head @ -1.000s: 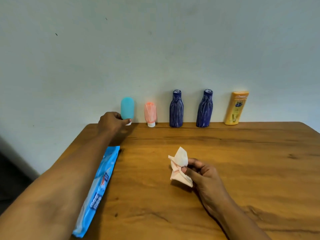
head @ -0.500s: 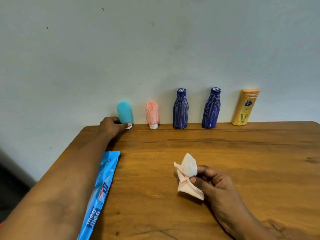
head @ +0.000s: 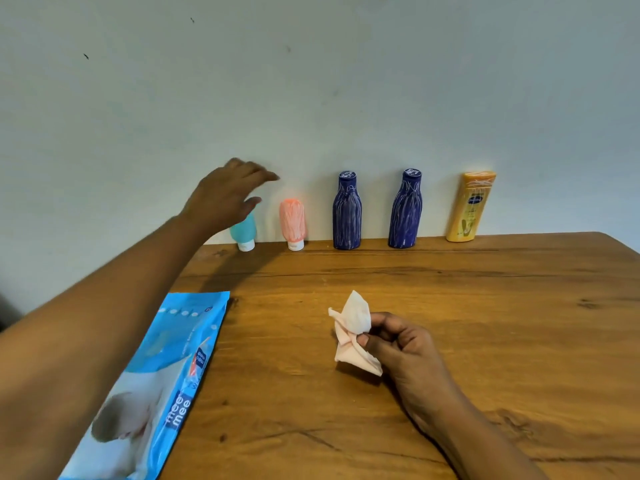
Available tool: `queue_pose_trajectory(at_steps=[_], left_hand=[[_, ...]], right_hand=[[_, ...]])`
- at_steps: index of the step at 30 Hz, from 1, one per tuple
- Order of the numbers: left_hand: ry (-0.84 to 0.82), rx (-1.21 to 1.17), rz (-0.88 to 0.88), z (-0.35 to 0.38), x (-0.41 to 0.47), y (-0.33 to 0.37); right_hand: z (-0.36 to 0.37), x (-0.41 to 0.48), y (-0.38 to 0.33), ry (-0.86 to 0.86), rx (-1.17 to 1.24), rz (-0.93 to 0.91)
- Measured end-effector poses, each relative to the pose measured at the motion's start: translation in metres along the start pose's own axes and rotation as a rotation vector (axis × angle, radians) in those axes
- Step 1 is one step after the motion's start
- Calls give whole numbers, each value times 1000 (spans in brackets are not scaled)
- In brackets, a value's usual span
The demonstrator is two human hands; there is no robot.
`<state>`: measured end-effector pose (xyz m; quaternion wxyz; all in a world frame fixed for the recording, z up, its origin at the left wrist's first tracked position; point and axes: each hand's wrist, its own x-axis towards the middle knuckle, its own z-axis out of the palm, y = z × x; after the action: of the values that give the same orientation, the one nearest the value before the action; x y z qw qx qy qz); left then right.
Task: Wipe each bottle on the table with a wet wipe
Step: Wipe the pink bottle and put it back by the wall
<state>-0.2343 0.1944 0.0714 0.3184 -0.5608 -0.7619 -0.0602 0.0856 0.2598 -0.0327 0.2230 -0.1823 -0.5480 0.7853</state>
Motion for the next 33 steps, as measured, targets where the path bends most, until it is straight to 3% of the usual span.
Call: queue_pose_trajectory(at_steps=[6,8,11,16,20,23,26,30,33], left_hand=[[-415,408,425,0,59,22],[-449,583,559,5,62,22],[-480,682,625,11,64,19],[-420,676,722,12,74,19],[-458,638,696,10,80,19],[-445,546,612,0,74,18],[-391,351,388,-21,46,26],[-267,-140,161,-49,-31,55],[-376,-441,197,-70,-90,87]], right_hand=[[0,0,0,-10,1,-18],[-1,1,1,-18,-12,-19],[-3,1,3,-30,-25,-16],[-6,4,6,-47,-16,-29],[-7,6,8,-55,5,-53],[-8,8,9,-36,18,-63],[-7,7,5,52,51,-116],[-19,-2,-2,387,65,-223],[-31,-16,-7,556,28,-320]])
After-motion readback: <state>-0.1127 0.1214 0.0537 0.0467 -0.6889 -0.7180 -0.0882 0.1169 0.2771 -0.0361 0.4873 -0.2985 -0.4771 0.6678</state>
